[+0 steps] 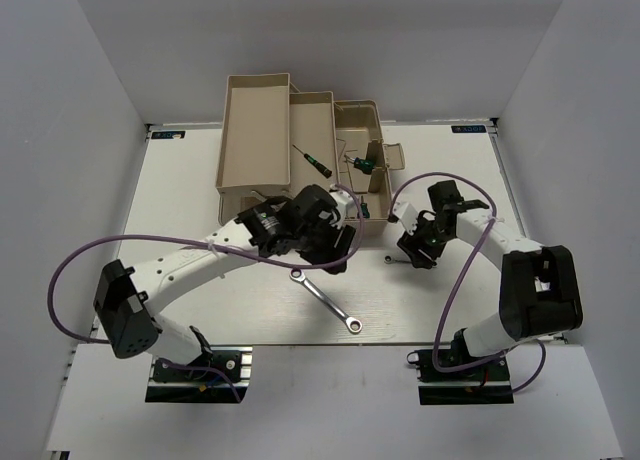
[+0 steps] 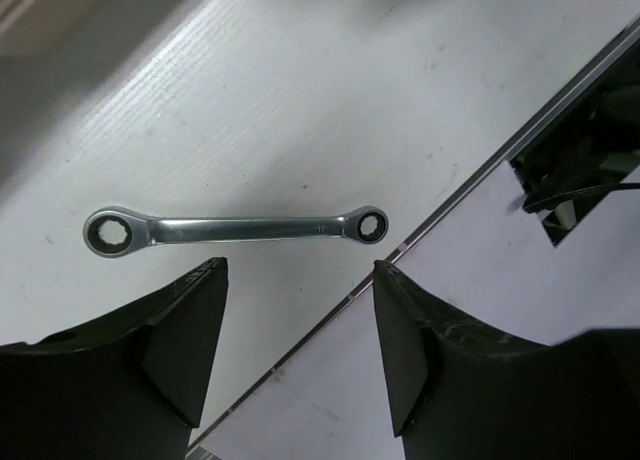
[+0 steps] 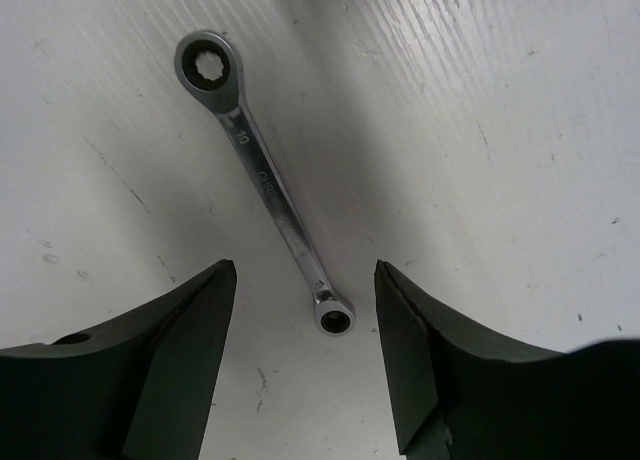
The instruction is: Sort the tools into containers
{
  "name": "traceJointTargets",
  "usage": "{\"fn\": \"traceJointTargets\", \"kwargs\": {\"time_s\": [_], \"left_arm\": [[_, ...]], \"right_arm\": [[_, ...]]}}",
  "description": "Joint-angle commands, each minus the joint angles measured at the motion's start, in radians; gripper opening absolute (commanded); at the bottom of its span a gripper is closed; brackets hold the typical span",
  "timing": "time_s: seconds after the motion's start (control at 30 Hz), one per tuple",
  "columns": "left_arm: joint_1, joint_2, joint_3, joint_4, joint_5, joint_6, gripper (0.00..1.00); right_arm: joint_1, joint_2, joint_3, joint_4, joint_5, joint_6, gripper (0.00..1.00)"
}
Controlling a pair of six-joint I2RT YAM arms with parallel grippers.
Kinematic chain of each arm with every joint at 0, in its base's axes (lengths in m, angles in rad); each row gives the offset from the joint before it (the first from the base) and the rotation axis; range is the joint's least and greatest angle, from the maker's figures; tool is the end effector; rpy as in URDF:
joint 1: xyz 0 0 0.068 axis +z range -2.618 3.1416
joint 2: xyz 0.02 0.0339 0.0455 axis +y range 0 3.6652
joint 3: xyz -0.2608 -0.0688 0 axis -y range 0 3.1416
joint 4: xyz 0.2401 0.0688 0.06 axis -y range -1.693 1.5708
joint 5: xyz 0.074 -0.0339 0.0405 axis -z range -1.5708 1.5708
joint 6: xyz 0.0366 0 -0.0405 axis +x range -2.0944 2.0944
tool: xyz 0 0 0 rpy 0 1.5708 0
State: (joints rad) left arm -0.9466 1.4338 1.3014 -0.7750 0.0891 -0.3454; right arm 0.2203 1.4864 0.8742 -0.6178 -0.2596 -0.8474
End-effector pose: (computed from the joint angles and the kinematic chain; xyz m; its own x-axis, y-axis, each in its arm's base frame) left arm 0.1717 -0.2440 0.3126 -0.7178 0.4195 -0.5557 0.6347 0.7224 -0.2745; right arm 0.2571 0.0672 0.1814 -0.3877 -0.8292 -0.4026 -0.8846 0.4575 -0.0904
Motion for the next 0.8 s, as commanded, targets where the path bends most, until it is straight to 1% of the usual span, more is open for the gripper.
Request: {"fn": "traceJointTargets", "kwargs": {"time_s": [0.0,0.13,0.3,0.4,0.43,0.53,0.77], "left_arm": [[-0.029,0.005,-0.020,0.028,-0.041,-0.020,0.70],[-0.040,0.024,-0.030,0.028,-0.061,-0.029,0.71],[-0.049,0.054,-0.059,0.046,-0.071,-0.059,0.71],[-0.058,0.054,-0.085,0.074,-0.071,-0.078,0.71],[-0.058,0.054,-0.100,0.074,-0.071,-0.078,0.72],[-0.058,0.045,-0.111,0.074,-0.071,-0.087,0.72],[-0.058,0.027,-0.140,0.074,-0.092,-0.105,0.72]], "right_arm": [[-0.022,-0.005,0.014,-0.003,-0.006,-0.044,0.64],[-0.035,-0.021,0.016,-0.010,-0.038,-0.039,0.64],[-0.036,-0.034,0.020,-0.062,-0.168,-0.062,0.63],[-0.030,-0.078,-0.027,-0.059,-0.257,-0.122,0.63],[-0.027,-0.086,-0.050,-0.022,-0.266,-0.146,0.63],[-0.021,-0.094,-0.080,0.029,-0.267,-0.150,0.63],[-0.016,-0.061,-0.052,0.036,-0.250,-0.179,0.63]]}}
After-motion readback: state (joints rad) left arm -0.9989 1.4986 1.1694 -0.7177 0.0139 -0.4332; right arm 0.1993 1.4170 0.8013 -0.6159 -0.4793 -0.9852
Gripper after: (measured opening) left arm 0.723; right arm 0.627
